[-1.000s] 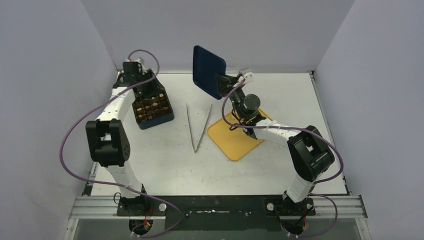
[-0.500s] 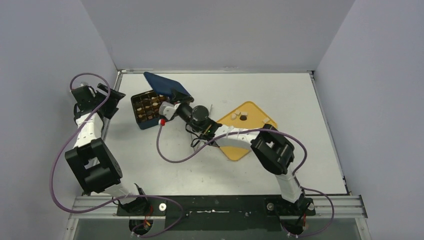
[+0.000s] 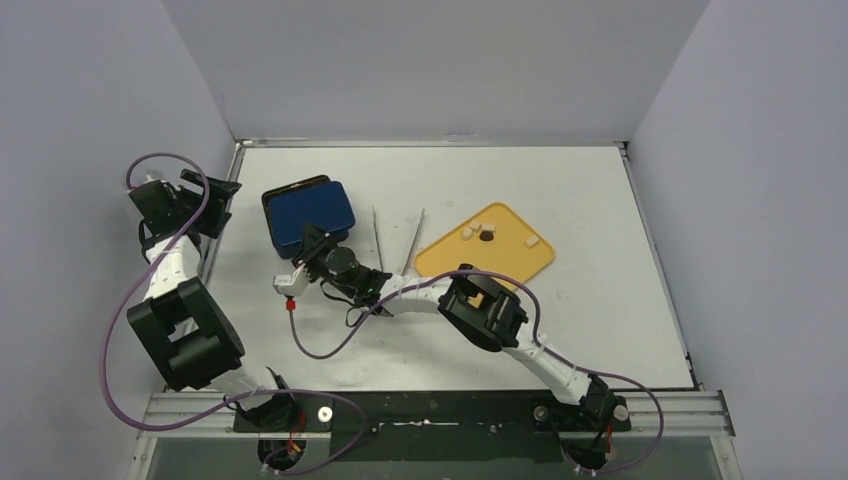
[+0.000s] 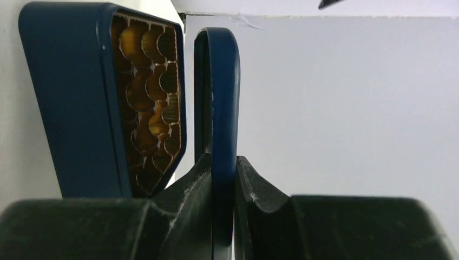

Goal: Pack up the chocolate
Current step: Adjust the box lid on the packing box.

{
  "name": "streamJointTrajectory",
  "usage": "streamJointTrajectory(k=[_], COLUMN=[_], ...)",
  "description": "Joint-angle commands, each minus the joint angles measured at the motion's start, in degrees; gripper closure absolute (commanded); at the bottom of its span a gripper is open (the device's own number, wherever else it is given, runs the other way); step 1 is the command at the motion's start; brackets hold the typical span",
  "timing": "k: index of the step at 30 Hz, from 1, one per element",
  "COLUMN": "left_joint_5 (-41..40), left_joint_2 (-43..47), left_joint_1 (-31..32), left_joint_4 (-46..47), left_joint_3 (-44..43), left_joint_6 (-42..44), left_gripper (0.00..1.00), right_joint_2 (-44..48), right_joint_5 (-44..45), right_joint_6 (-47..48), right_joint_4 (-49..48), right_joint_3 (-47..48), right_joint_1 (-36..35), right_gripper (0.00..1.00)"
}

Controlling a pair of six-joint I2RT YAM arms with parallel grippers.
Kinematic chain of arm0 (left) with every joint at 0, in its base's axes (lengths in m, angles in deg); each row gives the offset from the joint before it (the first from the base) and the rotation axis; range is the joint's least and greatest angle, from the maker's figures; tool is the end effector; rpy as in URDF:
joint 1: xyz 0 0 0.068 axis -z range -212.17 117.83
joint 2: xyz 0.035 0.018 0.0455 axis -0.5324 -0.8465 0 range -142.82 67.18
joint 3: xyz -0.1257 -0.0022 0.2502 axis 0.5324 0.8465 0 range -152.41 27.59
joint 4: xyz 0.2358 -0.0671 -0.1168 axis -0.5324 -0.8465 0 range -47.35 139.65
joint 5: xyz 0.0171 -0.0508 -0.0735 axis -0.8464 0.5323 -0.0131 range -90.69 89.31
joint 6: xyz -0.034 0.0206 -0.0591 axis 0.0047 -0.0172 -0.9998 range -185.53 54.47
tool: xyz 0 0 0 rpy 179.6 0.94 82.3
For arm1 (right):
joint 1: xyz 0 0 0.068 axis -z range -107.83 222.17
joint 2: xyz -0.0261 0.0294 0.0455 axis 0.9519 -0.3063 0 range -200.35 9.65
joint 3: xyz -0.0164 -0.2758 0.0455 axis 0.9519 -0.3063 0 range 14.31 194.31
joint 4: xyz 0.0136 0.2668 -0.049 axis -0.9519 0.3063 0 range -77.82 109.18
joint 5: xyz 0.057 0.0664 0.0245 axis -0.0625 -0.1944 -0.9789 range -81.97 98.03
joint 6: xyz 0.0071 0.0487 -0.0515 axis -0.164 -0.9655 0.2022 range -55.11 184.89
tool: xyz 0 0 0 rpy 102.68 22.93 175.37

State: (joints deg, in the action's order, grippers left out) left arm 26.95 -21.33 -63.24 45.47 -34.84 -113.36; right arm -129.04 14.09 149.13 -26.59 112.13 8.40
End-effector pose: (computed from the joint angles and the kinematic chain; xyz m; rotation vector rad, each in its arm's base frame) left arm 0.3377 0.1717 0.2628 -1.0969 1.7960 -0.6816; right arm 0.2660 0.5253 0.1658 -1.5317 0.5250 -0.3613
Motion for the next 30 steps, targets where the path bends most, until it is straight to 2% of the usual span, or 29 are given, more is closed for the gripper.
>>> streamJointTrajectory(k=[1, 4, 10, 16, 20, 27, 30], left_joint_5=[2.08, 3.61, 5.18, 5.31, 5.21, 3.66, 3.91], left_joint_2=[0.72, -1.0, -5.5, -9.51, -11.4, -12.21, -12.8], left_joint_1=[-0.31, -0.02, 1.97, 2.89, 3.54, 3.75, 3.96], left_joint_4=[6.28, 8.06, 7.33, 6.45, 5.72, 1.01, 0.41], left_joint_3=[1.33, 2.66, 0.61, 0.95, 0.64, -1.27, -1.78], left_joint_6=[0.06, -0.4, 1.35, 3.55, 4.72, 7.98, 8.2], left_gripper=[0.22, 0.25, 0.29, 0.3, 0.35, 0.39, 0.39], right_joint_2=[-3.63, -7.17, -11.09, -10.39, -7.57, -2.21, -0.78], right_joint_5=[1.84, 2.86, 1.26, 1.22, 0.12, -1.96, -2.77], right_joint_6=[6.97, 7.29, 7.23, 5.39, 2.86, -3.15, -5.42], right_joint_4=[2.84, 6.65, 10.43, 12.09, 13.6, 17.77, 20.16], right_joint_3=[9.1, 14.78, 20.37, 19.53, 16.37, 11.56, 10.82], right_joint_1=[-0.64, -0.59, -0.18, -0.15, -0.54, -0.93, -1.32], right_gripper=[0.94, 0.92, 0.88, 0.67, 0.52, 0.32, 0.27])
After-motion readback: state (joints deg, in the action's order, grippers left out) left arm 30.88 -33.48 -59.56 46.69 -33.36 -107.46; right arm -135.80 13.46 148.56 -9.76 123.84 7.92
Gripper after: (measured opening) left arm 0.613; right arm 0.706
